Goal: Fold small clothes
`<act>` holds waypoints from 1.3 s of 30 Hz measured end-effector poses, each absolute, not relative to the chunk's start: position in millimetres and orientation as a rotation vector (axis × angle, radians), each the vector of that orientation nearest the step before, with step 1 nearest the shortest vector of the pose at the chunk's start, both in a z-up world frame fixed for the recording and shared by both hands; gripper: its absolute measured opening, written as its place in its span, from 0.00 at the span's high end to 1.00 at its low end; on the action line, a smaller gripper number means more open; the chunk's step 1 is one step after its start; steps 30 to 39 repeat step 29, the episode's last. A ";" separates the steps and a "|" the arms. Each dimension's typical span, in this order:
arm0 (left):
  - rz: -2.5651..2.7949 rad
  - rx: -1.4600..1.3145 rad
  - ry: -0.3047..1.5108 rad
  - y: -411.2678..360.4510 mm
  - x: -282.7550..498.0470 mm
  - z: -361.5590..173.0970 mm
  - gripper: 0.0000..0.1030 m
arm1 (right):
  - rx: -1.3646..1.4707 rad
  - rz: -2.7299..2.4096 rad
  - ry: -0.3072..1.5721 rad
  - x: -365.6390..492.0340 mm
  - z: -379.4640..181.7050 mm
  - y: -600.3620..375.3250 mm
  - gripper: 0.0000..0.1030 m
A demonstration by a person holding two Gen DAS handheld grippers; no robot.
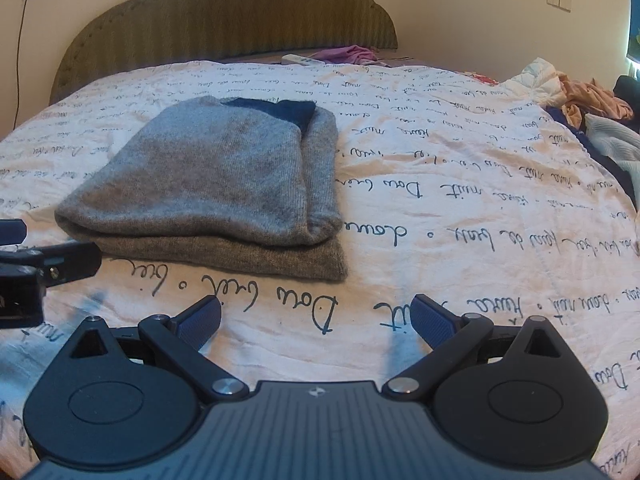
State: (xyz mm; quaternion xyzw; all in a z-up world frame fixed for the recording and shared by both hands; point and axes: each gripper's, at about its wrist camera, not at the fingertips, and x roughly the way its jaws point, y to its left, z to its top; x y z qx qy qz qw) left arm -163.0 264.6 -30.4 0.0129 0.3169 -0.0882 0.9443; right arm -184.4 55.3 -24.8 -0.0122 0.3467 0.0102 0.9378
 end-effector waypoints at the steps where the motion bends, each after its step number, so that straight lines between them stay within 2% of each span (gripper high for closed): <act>1: -0.190 0.004 0.629 268.0 -167.5 -21.0 0.02 | 0.001 0.042 0.712 -186.6 -17.1 52.7 0.01; 9: -0.236 -0.143 0.700 288.9 -183.1 11.9 0.00 | 0.090 0.096 0.711 -192.4 10.5 47.6 0.01; 15: -0.255 -0.102 0.706 279.5 -191.6 10.9 0.01 | 0.137 0.093 0.735 -189.9 7.0 42.0 0.01; 20: -0.262 -0.100 0.720 278.0 -191.2 7.8 0.01 | 0.185 0.064 0.649 -199.3 5.0 37.4 0.01; 39: -0.261 -0.075 0.762 275.3 -187.0 -1.2 0.01 | 0.160 0.068 0.681 -192.5 -2.2 43.1 0.01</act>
